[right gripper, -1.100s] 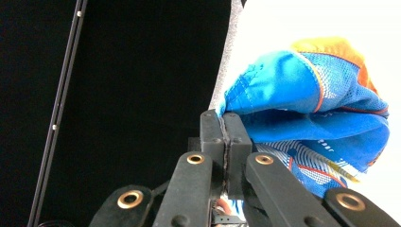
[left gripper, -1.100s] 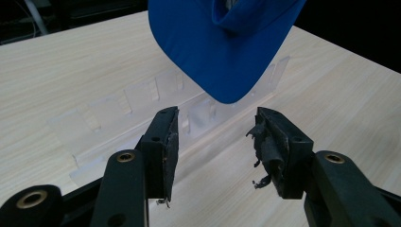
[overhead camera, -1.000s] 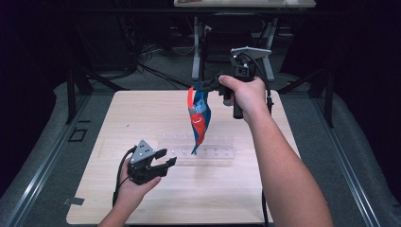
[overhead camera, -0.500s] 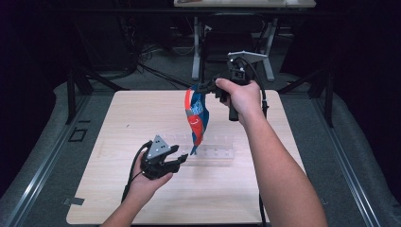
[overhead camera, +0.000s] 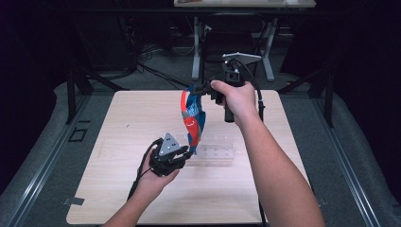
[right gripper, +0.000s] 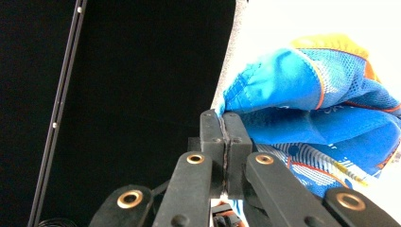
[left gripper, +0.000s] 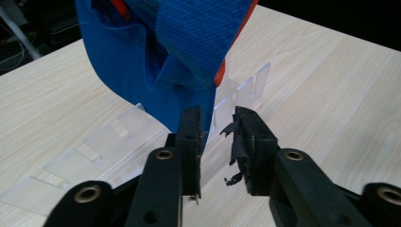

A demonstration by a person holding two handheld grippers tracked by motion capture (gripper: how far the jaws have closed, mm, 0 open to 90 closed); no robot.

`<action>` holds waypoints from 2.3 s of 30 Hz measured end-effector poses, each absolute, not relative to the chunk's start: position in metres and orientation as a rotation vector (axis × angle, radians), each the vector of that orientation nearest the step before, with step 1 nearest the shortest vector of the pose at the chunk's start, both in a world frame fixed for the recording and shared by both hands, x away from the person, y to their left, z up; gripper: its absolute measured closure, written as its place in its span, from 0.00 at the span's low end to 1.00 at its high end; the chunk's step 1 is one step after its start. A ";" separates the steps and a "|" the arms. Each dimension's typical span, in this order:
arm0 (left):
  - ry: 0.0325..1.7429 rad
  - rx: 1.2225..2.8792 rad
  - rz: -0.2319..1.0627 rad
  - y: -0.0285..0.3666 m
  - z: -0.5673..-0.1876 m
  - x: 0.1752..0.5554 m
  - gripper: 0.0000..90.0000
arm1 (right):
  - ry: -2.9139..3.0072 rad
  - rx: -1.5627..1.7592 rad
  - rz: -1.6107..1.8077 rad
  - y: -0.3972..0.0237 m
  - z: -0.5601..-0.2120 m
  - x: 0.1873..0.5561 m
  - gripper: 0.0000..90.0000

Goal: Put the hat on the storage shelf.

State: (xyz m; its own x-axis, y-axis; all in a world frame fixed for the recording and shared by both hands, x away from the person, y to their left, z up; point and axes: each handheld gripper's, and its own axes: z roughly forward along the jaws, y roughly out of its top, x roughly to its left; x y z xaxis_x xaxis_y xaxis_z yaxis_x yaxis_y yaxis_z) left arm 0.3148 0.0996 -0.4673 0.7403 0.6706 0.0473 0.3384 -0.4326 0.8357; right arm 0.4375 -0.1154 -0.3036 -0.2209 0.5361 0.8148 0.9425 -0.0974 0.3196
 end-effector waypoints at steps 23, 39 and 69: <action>0.788 2.098 0.509 0.103 -0.478 0.319 0.98 | -1.752 -1.607 -1.229 -0.117 -0.314 0.440 0.99; 0.845 2.051 0.481 0.115 -0.494 0.319 0.98 | -1.773 -1.624 -1.180 -0.114 -0.331 0.440 0.98; 0.955 1.949 0.482 0.156 -0.508 0.302 0.58 | -1.838 -1.779 -1.218 -0.162 -0.313 0.430 0.81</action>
